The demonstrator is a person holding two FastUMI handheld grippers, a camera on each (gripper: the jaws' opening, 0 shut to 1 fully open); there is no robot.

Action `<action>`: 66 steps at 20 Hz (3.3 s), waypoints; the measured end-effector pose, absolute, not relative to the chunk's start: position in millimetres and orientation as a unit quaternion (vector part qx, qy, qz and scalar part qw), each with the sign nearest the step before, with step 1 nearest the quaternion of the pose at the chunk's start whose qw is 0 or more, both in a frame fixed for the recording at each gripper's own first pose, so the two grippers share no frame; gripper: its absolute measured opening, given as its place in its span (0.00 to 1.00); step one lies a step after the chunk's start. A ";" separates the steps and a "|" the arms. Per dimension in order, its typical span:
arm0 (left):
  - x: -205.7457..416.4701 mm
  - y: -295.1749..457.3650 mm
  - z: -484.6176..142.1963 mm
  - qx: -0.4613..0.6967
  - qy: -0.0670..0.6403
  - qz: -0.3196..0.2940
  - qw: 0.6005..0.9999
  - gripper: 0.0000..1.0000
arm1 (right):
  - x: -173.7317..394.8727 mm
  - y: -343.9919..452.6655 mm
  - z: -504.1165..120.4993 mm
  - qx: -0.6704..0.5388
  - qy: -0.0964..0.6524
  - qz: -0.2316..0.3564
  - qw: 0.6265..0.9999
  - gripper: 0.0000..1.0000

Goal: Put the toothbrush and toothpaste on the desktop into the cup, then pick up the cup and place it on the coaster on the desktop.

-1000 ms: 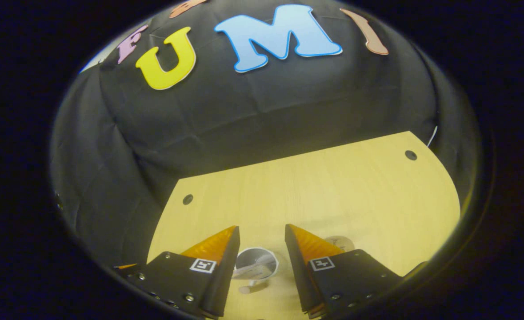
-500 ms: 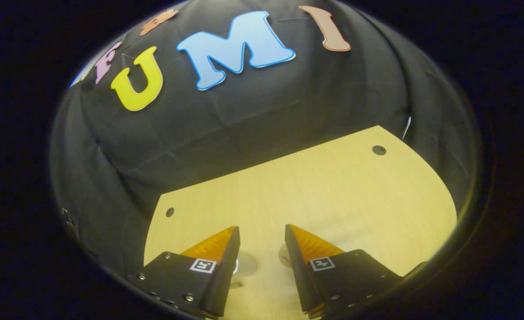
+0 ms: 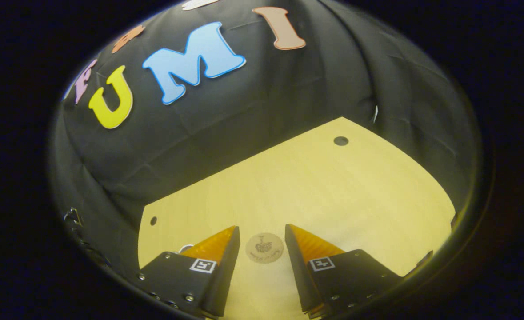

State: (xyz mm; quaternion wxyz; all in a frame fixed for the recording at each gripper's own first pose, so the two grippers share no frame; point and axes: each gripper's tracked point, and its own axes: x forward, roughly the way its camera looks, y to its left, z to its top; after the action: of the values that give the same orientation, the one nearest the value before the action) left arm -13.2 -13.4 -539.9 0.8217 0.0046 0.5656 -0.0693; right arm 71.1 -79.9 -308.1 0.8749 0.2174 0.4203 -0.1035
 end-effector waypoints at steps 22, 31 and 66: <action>-7.3 -34.0 -620.4 0.032 0.659 -0.080 0.747 0.69 | 40.5 -141.8 -337.7 0.249 0.429 -0.184 0.849 0.61; 0.1 -30.9 -625.3 0.033 0.654 -0.068 0.753 0.36 | 36.0 -142.5 -340.6 0.253 0.436 -0.193 0.842 0.61; 60.1 -150.5 -603.4 0.050 0.565 -0.157 0.808 0.26 | -6.8 -197.3 -332.1 0.248 0.426 -0.240 0.837 0.61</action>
State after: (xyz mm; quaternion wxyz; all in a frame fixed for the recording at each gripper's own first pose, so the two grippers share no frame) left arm 60.1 -150.5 -603.4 0.8085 0.0500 0.5649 -0.1572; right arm -6.8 -197.3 -332.1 0.8366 0.2475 0.4260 -0.2396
